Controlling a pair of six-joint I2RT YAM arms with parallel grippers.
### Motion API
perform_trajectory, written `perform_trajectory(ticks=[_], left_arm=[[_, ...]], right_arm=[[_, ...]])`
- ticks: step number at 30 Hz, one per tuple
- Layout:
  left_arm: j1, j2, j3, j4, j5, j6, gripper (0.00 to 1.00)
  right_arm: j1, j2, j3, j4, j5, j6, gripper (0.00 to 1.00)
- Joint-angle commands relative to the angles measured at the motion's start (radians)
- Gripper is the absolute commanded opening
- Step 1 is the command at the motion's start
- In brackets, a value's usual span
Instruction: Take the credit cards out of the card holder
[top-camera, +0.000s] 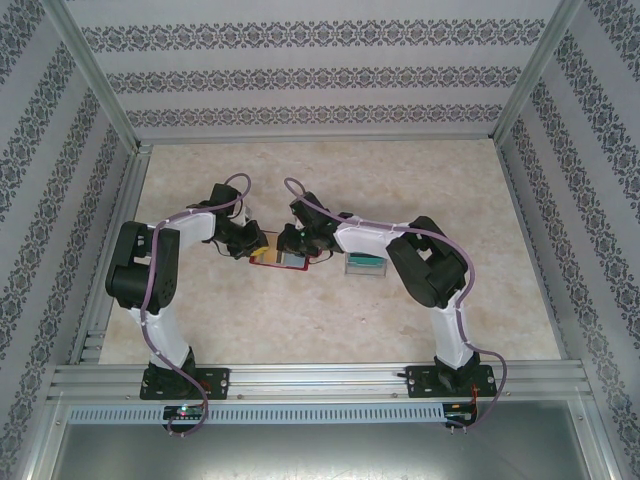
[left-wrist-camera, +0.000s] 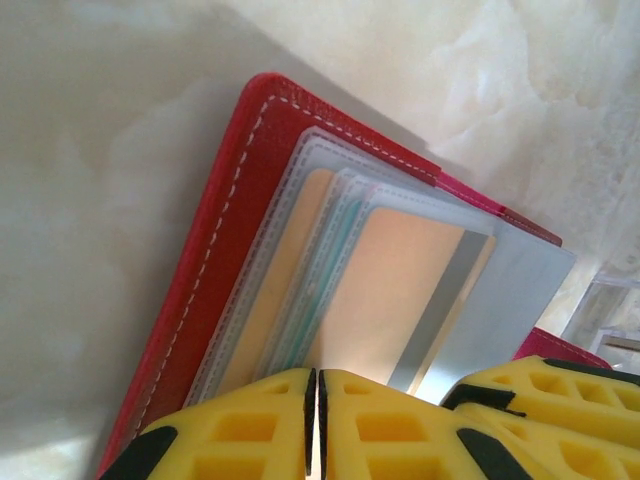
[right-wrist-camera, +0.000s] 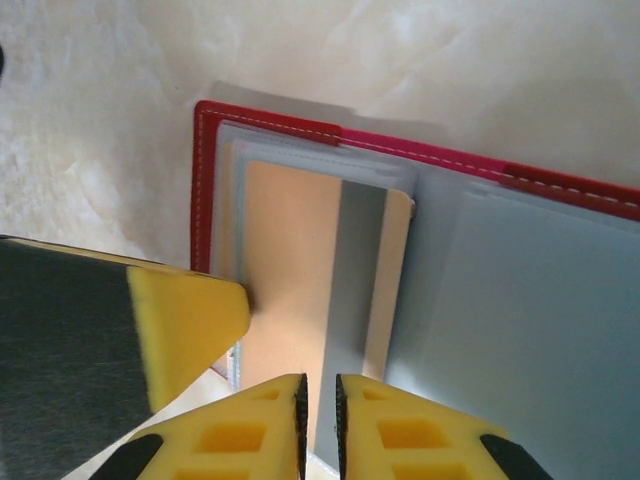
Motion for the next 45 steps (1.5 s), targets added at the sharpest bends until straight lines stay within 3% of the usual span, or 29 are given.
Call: perform_trajectory(ticks=[1, 18, 23, 36, 45], left_arm=[[0.007, 0.027, 0.014, -0.056, -0.043, 0.009, 0.13], [0.006, 0.028, 0.009, -0.064, -0.041, 0.008, 0.13], [0.006, 0.025, 0.01, -0.067, -0.043, 0.008, 0.13], [0.006, 0.043, 0.019, -0.095, -0.065, 0.006, 0.12], [0.006, 0.049, 0.023, -0.102, -0.066, 0.008, 0.12]], right_arm=[[-0.014, 0.011, -0.026, 0.013, 0.003, 0.017, 0.2], [-0.029, 0.051, -0.055, 0.129, -0.101, 0.063, 0.21], [-0.031, 0.056, -0.068, 0.14, -0.103, 0.071, 0.15], [-0.048, 0.033, -0.156, 0.285, -0.149, 0.126, 0.18], [-0.054, 0.035, -0.171, 0.316, -0.165, 0.137, 0.08]])
